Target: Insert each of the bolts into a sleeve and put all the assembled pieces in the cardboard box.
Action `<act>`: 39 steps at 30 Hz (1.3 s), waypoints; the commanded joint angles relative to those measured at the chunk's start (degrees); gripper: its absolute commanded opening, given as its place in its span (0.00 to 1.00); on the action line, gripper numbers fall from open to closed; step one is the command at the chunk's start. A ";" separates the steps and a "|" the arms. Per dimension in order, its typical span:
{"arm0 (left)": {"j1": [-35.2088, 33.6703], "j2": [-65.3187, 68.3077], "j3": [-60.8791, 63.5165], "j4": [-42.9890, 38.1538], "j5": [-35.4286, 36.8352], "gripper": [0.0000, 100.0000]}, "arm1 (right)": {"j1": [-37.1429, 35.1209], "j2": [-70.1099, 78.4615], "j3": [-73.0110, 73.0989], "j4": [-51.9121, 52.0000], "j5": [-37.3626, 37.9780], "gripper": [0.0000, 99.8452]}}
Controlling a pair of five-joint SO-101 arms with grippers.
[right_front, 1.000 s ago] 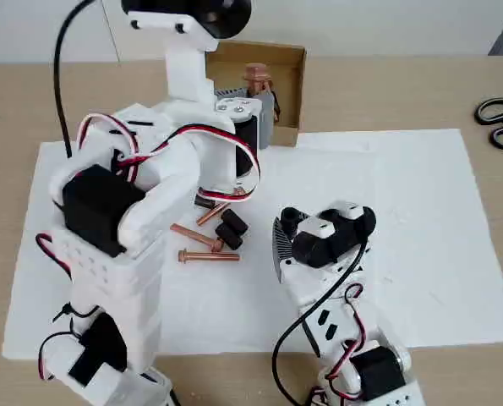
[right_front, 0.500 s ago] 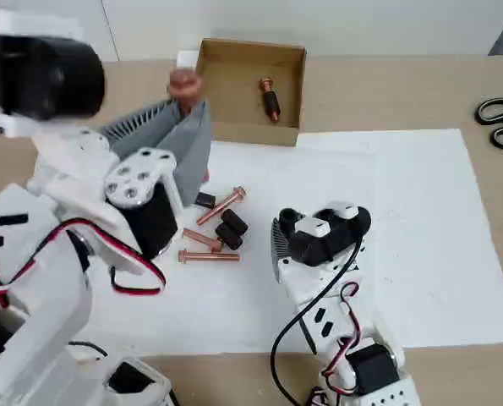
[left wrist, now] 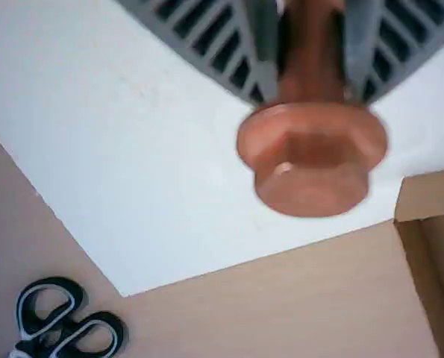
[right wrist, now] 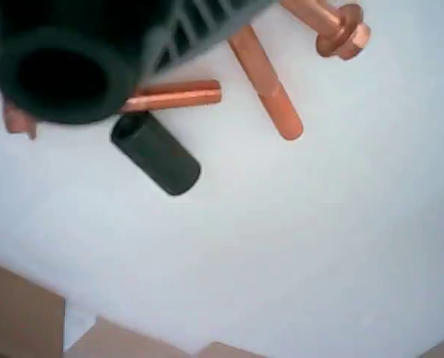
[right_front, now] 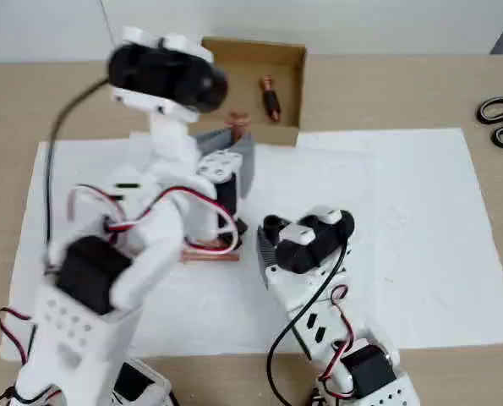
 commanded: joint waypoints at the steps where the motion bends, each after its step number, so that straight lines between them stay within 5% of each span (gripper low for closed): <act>1: 0.18 -4.84 12.88 -13.98 -0.09 0.01 | -0.48 -0.75 -0.18 -1.01 -0.53 0.00; 14: 0.35 -13.10 40.40 -38.33 -0.09 0.01 | -2.95 -0.75 1.32 -1.36 -0.53 0.00; 39: 3.43 -18.11 46.81 -39.21 2.37 0.01 | -2.86 -0.75 1.32 -1.36 -0.79 0.00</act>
